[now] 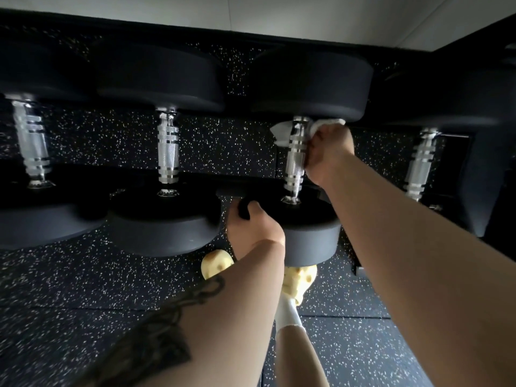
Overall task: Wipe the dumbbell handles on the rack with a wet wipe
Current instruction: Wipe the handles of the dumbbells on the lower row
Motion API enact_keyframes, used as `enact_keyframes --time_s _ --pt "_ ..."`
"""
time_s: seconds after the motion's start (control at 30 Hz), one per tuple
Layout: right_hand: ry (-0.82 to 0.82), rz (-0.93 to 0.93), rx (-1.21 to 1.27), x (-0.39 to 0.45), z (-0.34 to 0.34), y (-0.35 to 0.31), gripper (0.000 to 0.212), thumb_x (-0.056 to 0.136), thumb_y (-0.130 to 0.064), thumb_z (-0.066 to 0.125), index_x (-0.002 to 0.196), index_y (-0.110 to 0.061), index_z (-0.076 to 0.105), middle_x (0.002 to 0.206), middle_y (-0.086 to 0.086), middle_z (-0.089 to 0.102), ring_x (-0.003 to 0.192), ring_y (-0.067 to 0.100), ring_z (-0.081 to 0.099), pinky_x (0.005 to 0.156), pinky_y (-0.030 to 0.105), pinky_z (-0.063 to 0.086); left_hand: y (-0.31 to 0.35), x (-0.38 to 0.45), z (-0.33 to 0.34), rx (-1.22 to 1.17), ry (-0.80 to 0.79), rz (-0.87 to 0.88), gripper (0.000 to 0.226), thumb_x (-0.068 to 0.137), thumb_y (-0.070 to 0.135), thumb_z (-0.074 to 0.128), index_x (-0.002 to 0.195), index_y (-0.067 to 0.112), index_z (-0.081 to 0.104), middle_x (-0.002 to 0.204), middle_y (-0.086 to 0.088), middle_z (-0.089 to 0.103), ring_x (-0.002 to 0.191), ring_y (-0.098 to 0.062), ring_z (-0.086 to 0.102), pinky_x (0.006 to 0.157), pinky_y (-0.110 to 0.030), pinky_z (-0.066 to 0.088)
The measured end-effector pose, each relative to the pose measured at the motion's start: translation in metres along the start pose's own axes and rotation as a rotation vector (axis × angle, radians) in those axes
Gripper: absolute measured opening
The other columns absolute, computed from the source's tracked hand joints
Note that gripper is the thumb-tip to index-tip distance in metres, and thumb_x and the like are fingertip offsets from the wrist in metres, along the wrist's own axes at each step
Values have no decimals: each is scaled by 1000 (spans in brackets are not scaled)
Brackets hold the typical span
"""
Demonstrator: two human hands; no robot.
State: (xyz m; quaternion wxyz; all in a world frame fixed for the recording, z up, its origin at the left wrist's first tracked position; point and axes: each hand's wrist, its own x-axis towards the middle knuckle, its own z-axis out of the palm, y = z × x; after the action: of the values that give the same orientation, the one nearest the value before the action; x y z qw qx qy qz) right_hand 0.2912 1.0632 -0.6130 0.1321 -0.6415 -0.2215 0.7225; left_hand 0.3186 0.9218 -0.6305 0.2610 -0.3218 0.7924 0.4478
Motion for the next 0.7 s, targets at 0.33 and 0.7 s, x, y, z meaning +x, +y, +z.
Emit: enact_keyframes --time_s 0.33,0.7 --pt "155 -143 -485 15 -9 -8 14 90 -12 55 99 -5 62 100 11 69 90 22 69 83 38 57 1 -1 0 15 -10 5 19 88 23 50 98 32 64 83 9 60 77 -18 54 71 -22 33" --pt "-107 -220 -1362 -3 -64 34 16 88 -16 58 100 -17 69 91 7 66 80 23 61 62 29 48 3 -3 -1 20 -5 -6 28 89 24 50 113 29 64 89 7 59 82 -19 53 74 -22 33"
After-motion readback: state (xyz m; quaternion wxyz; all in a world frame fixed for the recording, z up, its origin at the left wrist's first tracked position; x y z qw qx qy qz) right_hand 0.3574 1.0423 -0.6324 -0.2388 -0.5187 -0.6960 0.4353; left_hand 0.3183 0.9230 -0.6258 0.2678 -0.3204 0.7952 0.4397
